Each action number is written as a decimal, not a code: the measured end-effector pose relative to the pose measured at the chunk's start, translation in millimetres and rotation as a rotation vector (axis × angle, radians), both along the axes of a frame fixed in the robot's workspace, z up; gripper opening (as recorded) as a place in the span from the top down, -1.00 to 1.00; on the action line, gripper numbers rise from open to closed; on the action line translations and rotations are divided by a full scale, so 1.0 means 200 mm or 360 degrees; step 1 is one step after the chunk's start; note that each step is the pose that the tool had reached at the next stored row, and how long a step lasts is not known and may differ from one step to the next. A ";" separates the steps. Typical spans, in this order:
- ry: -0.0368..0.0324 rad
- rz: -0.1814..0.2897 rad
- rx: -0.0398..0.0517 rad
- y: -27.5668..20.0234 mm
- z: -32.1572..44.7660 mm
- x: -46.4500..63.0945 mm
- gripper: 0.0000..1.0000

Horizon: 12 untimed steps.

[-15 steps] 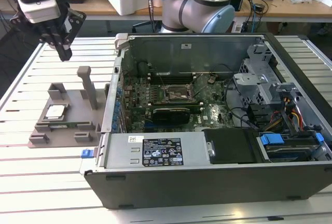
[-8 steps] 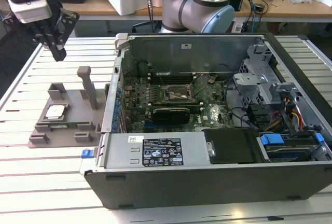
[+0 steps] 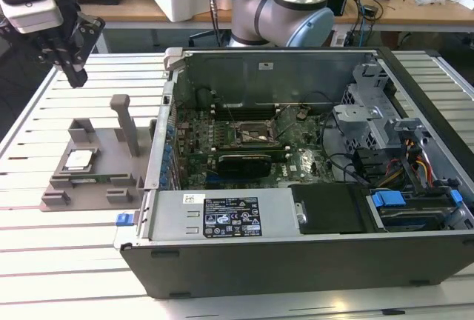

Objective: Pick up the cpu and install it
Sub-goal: 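Reach for the cpu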

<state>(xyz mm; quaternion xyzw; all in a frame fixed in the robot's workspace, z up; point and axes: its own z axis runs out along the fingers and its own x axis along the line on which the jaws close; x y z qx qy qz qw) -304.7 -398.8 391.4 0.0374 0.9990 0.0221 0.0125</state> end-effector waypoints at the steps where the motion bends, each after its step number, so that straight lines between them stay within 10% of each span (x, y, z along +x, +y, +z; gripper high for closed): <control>1: 0.0000 0.0000 0.0000 0.000 0.000 -0.01 0.79; 12: 0.0000 0.0000 0.0000 0.000 -0.001 -0.11 0.79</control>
